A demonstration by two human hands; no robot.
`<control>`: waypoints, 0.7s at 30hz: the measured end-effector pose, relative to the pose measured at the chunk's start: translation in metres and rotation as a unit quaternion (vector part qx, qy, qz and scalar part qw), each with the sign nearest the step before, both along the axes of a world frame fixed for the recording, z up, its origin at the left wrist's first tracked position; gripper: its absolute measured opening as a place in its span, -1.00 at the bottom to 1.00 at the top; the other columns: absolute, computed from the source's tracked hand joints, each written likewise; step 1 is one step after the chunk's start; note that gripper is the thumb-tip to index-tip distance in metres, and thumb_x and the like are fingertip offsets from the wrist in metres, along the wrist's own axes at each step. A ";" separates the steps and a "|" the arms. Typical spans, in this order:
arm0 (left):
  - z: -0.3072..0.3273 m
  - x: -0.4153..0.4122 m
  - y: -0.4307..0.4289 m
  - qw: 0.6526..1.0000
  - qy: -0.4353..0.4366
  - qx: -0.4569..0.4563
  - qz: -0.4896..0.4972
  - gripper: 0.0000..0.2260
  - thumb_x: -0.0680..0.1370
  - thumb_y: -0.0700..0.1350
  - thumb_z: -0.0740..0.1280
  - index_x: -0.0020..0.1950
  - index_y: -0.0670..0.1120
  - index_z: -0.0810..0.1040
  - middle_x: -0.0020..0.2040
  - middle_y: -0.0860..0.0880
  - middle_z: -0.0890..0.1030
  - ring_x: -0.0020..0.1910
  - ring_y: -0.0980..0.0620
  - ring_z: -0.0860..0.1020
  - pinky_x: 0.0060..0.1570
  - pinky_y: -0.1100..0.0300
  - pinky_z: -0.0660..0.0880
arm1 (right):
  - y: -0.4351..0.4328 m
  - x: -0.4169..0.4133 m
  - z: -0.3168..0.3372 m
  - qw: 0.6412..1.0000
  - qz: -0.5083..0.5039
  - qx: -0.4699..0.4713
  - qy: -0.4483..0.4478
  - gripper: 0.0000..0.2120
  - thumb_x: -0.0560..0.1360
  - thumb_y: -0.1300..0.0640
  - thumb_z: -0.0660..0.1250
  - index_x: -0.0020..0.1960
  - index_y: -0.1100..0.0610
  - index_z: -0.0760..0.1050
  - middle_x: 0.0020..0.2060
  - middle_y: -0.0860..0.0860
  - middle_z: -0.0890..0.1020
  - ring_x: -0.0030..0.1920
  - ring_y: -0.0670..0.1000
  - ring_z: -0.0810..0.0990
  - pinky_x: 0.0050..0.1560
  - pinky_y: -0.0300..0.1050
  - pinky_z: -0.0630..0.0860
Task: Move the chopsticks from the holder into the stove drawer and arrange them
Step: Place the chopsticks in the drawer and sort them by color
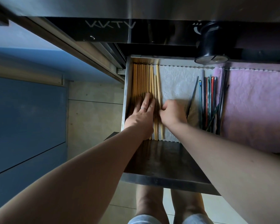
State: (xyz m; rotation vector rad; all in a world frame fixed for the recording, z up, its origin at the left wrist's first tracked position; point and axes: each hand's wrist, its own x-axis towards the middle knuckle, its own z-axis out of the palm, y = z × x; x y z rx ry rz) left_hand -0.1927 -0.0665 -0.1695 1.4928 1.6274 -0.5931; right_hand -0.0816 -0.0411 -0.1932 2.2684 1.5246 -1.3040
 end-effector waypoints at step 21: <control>0.016 0.002 0.003 1.000 -0.006 0.002 0.022 -0.27 0.53 -0.34 0.13 0.61 0.11 -0.04 0.57 0.25 -0.26 0.58 -0.04 -0.06 0.41 -0.07 0.31 | 0.002 -0.009 -0.001 0.986 0.146 0.068 -0.035 -0.85 0.56 0.21 0.23 0.01 0.16 0.58 -0.03 0.12 0.56 -0.06 0.19 0.58 -0.19 -0.11 0.41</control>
